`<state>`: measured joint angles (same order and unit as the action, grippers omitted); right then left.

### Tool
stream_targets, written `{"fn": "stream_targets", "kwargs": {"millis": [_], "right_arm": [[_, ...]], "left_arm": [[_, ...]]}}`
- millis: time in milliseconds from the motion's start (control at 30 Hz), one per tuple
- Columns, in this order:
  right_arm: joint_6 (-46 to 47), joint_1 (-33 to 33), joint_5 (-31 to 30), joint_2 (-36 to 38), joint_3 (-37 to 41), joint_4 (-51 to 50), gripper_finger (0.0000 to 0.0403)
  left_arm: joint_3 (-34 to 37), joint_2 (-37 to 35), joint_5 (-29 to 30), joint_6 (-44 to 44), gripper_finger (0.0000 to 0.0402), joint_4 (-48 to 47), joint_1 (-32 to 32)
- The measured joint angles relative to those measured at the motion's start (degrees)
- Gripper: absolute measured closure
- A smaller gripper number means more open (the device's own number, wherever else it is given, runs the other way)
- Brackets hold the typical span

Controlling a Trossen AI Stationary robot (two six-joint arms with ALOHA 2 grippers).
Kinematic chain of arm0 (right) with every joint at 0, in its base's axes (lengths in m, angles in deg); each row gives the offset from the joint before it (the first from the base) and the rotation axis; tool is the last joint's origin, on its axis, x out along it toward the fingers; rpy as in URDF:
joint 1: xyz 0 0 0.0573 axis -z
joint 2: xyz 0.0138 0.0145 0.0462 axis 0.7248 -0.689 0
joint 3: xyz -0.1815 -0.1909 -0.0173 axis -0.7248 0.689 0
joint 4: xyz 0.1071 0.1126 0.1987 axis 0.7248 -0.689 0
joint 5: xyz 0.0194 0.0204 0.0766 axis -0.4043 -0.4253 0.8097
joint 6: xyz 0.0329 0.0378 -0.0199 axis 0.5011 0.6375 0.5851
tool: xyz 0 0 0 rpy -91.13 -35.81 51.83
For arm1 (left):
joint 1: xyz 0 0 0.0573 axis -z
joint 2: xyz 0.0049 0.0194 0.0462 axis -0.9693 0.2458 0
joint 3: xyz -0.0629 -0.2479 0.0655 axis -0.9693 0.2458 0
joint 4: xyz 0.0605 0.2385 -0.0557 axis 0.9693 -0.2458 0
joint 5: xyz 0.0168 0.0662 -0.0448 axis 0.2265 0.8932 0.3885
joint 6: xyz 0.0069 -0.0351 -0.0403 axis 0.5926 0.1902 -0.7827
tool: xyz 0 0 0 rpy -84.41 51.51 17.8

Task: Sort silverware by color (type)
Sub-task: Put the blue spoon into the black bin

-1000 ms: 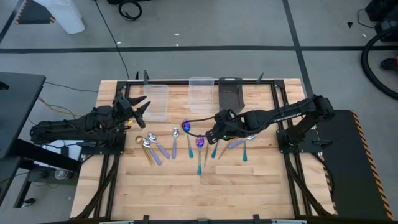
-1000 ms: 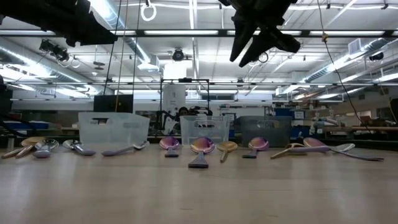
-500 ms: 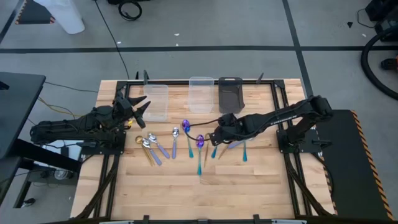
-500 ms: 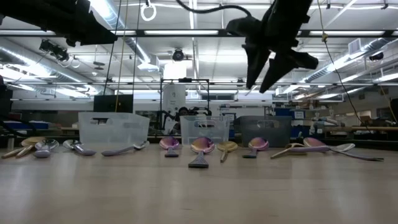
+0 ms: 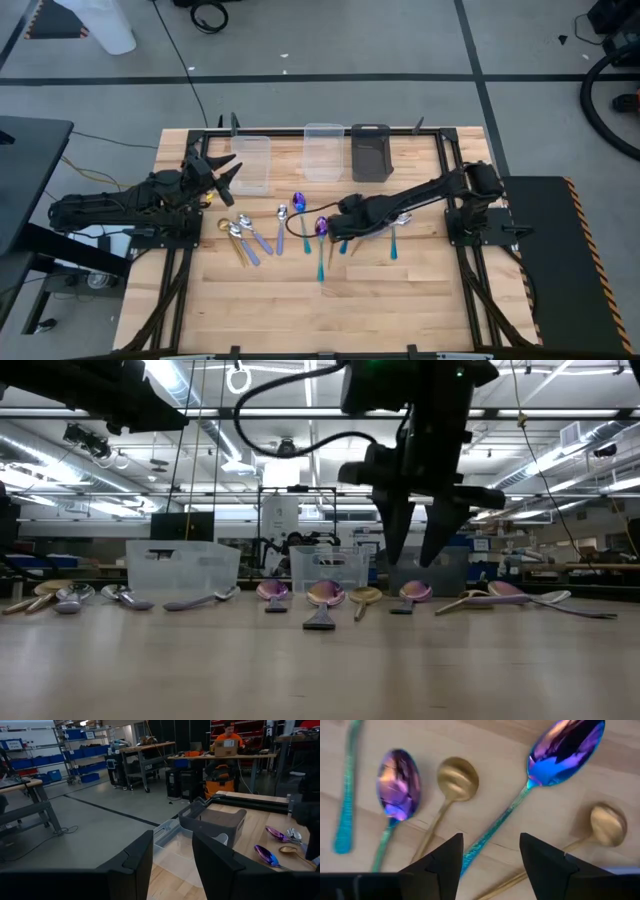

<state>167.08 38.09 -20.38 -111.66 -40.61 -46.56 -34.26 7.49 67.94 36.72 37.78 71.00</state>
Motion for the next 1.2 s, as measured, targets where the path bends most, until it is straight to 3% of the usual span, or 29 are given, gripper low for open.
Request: {"fn": "stream_targets", "kwargs": {"millis": [233,700,933,1200], "right_arm": [[1.27,-0.05,-3.86,-5.46,-6.12,-7.39,0.0204],[-0.57,2.35,-1.75,-8.96,-5.16,-6.34,0.0212],[-4.03,4.68,2.46,-8.06,0.61,3.86,0.0241],[-5.18,5.84,4.50,-7.84,1.20,4.56,0.0278]], "left_arm": [[0.00,0.00,0.00,0.04,0.0255,-0.27,-0.02],[0.00,0.00,0.00,0.15,0.0255,-0.98,-0.04],[0.00,0.00,0.00,0.32,0.0255,-1.42,-0.04],[0.00,-0.04,0.00,0.66,0.0255,-1.62,0.02]]}}
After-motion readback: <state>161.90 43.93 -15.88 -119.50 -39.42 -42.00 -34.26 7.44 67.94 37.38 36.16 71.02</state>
